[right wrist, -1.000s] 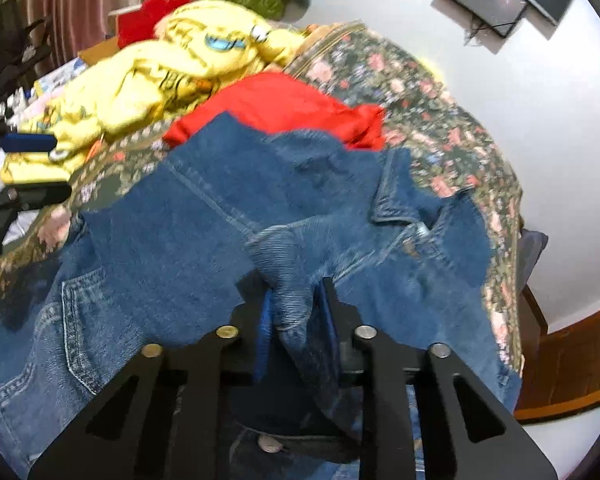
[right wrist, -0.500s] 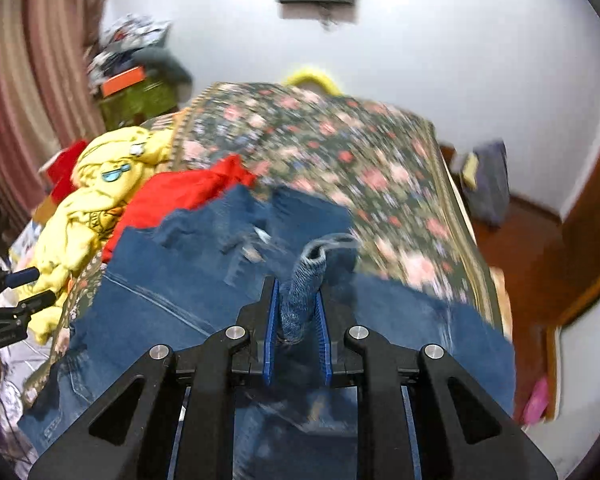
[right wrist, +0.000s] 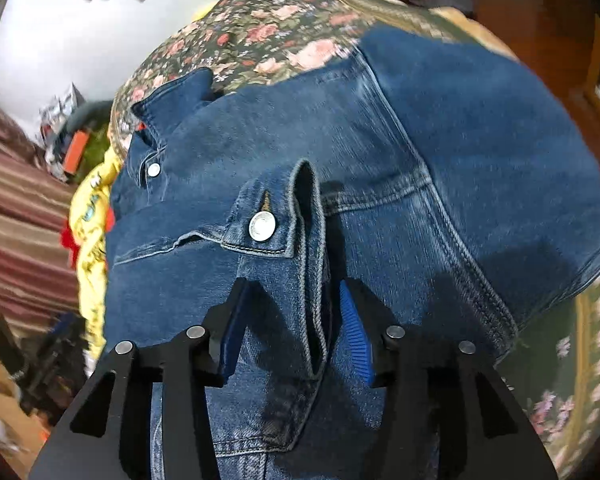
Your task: Fold large clothes
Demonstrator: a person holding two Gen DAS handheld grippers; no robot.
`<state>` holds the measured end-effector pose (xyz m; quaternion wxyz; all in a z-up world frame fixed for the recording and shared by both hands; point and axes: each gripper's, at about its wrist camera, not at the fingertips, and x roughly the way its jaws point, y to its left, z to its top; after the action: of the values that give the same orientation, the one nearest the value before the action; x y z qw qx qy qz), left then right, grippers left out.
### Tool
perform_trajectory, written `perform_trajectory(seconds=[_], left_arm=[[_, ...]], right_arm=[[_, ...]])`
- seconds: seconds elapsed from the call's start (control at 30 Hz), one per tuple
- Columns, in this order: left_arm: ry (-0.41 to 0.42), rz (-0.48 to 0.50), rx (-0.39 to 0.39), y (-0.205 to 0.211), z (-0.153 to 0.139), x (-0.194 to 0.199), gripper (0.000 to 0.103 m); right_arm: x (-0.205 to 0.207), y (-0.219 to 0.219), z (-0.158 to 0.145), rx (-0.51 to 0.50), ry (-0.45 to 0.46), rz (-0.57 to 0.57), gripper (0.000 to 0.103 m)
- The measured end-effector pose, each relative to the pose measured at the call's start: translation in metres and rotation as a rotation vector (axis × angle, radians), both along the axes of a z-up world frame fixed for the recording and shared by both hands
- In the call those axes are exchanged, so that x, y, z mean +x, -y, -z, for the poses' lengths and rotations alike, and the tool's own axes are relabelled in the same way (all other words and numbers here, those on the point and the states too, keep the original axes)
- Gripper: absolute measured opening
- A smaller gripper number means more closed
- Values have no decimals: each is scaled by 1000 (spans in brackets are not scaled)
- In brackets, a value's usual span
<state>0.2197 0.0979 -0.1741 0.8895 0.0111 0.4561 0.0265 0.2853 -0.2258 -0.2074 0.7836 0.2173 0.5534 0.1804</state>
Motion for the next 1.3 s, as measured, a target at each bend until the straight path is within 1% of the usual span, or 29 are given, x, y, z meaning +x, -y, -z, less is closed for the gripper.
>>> perform_trajectory(seconds=[0.03,0.07,0.1,0.13,0.17,0.3,0.33,0.4,0.47,0.53,0.6,0.67,0.77,0.83,0.9,0.97,1.03,1.17,1.2,1.27,1.3], left_arm=[[-3,0,-1,0,1,0,59],[-7,0,-1,0,2,0,59],[-11,-1,0,0,3,1,59],[-13,-3,1,-1,3,1,59],[-14,-5,1,-1,4,1,59],[-18,-19,4,-5,5,1,59],[-17,-21,6,-6,5,1,59],[-15,-26,12,-8,4,2,59],[-13,-29,21,-10,3,4,59],[-6,-37,37,-12,0,6,59],[8,-46,44,-15,-4,8,59],[28,-57,39,-19,-11,10,59],[51,-70,30,-22,-20,14,59],[62,-73,24,-23,-25,17,59],[63,-70,17,-22,-25,19,59],[51,-55,1,-19,-21,22,59],[28,-39,-5,-14,-13,24,59],[-36,-1,-2,0,11,29,59],[-50,5,1,3,16,30,59],[-74,16,15,8,26,32,59],[-81,22,27,10,30,32,59]], right_arm=[[1,-1,0,14,-4,3,48],[3,-4,-2,20,-2,0,54],[5,-8,-4,21,2,-10,57],[7,-14,-5,11,9,-24,60],[10,-20,-5,-10,17,-40,66],[17,-44,-4,-171,82,-90,68],[16,-52,-4,-229,103,-109,68],[13,-58,-10,-305,162,-118,62],[8,-60,-21,-378,242,-119,46],[3,-61,-31,-418,298,-135,44],[1,-59,-42,-427,343,-140,37],[-4,-62,-63,-441,416,-163,36],[-8,-70,-96,-463,525,-165,36],[-5,-76,-113,-462,563,-158,35],[-1,-70,-128,-450,591,-133,35],[5,-62,-131,-442,580,-108,36],[8,-55,-123,-438,542,-102,36],[20,-40,-73,-463,393,-110,36],[21,-40,-66,-469,372,-113,36],[25,-34,-39,-467,305,-116,37],[24,-32,-35,-467,289,-117,38]])
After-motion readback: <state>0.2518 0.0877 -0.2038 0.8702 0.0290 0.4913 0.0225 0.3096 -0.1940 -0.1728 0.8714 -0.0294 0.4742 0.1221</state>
